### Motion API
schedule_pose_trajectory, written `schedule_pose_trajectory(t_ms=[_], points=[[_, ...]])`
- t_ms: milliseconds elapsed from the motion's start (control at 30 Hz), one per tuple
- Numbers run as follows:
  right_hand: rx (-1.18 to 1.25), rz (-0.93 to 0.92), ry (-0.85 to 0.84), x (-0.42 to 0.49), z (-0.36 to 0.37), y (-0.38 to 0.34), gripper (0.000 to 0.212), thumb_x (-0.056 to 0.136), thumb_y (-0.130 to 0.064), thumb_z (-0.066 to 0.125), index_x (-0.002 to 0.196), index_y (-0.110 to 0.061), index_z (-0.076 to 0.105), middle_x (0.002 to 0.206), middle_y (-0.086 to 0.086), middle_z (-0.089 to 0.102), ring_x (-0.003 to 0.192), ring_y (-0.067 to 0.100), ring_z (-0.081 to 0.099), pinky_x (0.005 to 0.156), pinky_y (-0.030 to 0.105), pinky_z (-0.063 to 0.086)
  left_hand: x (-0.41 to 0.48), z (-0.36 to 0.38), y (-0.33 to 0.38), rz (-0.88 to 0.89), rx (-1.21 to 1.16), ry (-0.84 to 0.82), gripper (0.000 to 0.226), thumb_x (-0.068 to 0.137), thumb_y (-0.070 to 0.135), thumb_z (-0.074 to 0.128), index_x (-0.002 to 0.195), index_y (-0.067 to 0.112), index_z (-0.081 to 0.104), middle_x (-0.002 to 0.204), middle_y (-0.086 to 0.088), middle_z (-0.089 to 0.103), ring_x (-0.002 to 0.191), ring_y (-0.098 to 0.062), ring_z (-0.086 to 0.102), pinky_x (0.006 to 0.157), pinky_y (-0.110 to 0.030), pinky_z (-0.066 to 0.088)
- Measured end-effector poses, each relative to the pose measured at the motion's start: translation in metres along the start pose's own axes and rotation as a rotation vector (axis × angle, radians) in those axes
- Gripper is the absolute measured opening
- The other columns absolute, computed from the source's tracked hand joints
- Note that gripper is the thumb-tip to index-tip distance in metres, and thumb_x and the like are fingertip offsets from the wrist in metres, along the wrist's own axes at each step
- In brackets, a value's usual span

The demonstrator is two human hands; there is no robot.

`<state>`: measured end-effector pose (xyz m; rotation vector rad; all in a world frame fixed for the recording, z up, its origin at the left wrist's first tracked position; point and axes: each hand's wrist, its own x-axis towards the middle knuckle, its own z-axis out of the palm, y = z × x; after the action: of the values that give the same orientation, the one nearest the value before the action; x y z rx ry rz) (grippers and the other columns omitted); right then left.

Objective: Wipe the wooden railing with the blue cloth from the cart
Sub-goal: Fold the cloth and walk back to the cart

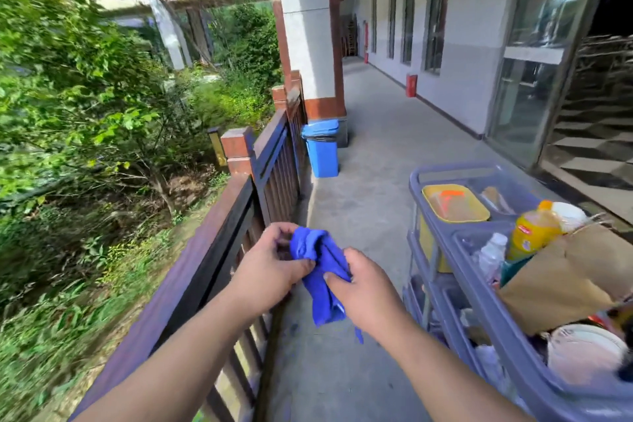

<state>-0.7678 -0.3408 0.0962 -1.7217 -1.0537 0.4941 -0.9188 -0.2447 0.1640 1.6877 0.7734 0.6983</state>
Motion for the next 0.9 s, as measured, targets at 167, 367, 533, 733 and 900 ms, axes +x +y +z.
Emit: schedule_pose_trajectory(t_ms=[167, 367, 533, 733, 900], points=[[-0.083, 0.069, 0.09, 0.055, -0.015, 0.014, 0.017, 0.085, -0.035, 0.065, 0.083, -0.026, 0.05, 0.076, 0.0, 0.067, 0.062, 0.016, 0.056, 0.062, 0.039, 0.048, 0.08, 0.012, -0.013, 0.039, 0.009, -0.082, 0.039, 0.071, 0.012, 0.079, 0.1, 0.033, 0.064, 0.081, 0.008, 0.07, 0.063, -0.018, 0.058, 0.06, -0.035, 0.048], [-0.183, 0.132, 0.221, 0.13, -0.046, 0.008, 0.009, 0.084, -0.033, 0.062, 0.088, -0.028, 0.056, 0.081, -0.001, 0.072, 0.076, 0.024, 0.067, 0.072, 0.048, 0.055, 0.188, 0.03, -0.01, 0.121, 0.064, -0.195, 0.042, 0.075, 0.017, 0.081, 0.105, 0.035, 0.06, 0.097, -0.003, 0.073, 0.062, -0.017, 0.057, 0.062, -0.037, 0.048], [-0.221, 0.227, 0.356, 0.172, -0.072, 0.01, 0.011, 0.089, -0.021, 0.061, 0.093, -0.031, 0.062, 0.083, 0.0, 0.074, 0.071, 0.021, 0.068, 0.064, 0.041, 0.056, 0.263, 0.054, -0.007, 0.205, 0.155, -0.346, 0.039, 0.078, 0.02, 0.083, 0.105, 0.032, 0.058, 0.096, 0.003, 0.072, 0.044, 0.001, 0.05, 0.043, -0.016, 0.037], [-0.232, 0.33, 0.479, 0.186, -0.091, 0.046, 0.011, 0.089, -0.011, 0.062, 0.093, -0.021, 0.064, 0.076, 0.002, 0.071, 0.055, 0.007, 0.055, 0.051, 0.018, 0.044, 0.308, 0.109, -0.027, 0.195, 0.201, -0.51, 0.034, 0.081, 0.016, 0.08, 0.102, 0.032, 0.058, 0.092, 0.004, 0.072, 0.055, -0.003, 0.06, 0.054, -0.023, 0.047], [-0.238, 0.416, 0.563, 0.204, -0.115, 0.085, 0.012, 0.089, -0.013, 0.063, 0.087, -0.025, 0.062, 0.071, -0.007, 0.067, 0.058, -0.003, 0.056, 0.055, 0.016, 0.042, 0.341, 0.166, -0.043, 0.177, 0.231, -0.64, 0.038, 0.082, 0.017, 0.078, 0.112, 0.026, 0.057, 0.094, 0.003, 0.072, 0.049, 0.002, 0.055, 0.046, -0.014, 0.04]])
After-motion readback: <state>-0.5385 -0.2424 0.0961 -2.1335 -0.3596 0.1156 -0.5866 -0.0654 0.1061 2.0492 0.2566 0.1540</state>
